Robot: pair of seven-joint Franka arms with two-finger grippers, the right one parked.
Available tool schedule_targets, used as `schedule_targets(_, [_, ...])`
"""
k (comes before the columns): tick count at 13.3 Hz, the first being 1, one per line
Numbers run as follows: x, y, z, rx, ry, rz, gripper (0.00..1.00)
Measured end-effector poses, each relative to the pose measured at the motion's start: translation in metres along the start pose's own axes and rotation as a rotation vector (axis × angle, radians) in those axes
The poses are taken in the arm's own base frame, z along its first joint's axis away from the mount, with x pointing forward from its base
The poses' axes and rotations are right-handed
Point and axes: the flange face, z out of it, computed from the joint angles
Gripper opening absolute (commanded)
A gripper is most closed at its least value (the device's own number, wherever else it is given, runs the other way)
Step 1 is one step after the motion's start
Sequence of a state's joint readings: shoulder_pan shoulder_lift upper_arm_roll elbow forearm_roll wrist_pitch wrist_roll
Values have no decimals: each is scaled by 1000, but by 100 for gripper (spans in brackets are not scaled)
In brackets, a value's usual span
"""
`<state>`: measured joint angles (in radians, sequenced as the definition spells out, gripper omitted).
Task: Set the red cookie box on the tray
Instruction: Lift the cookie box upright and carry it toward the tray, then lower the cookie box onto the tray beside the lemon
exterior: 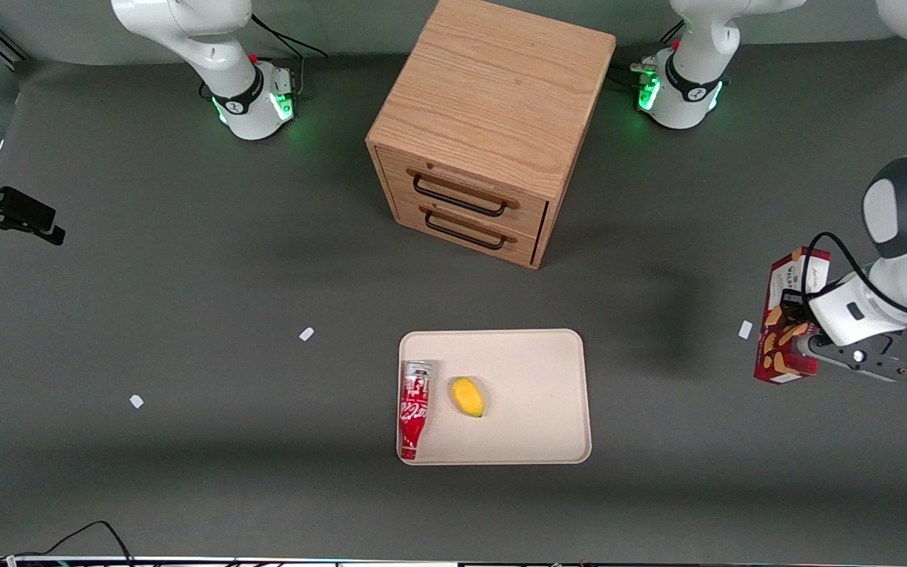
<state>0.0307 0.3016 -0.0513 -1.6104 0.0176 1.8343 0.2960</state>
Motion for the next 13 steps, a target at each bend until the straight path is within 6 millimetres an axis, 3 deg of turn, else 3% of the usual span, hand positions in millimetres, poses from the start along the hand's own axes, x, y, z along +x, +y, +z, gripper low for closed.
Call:
schedule_targets(3, [23,49,-47,-61,42,-123,0])
schedule_targets(4, [32,67,-50,-85,40,-170,0])
schedule_targets(6, [59,113,-37,-110,25,-266,0])
schedule_targets(9, [104,184,15,-111,-4,-372,0])
schedule_targets(11, [129,221,66,-87,0,-385,0])
schedule_targets(13, [146,246,121,-79,11,-374,0])
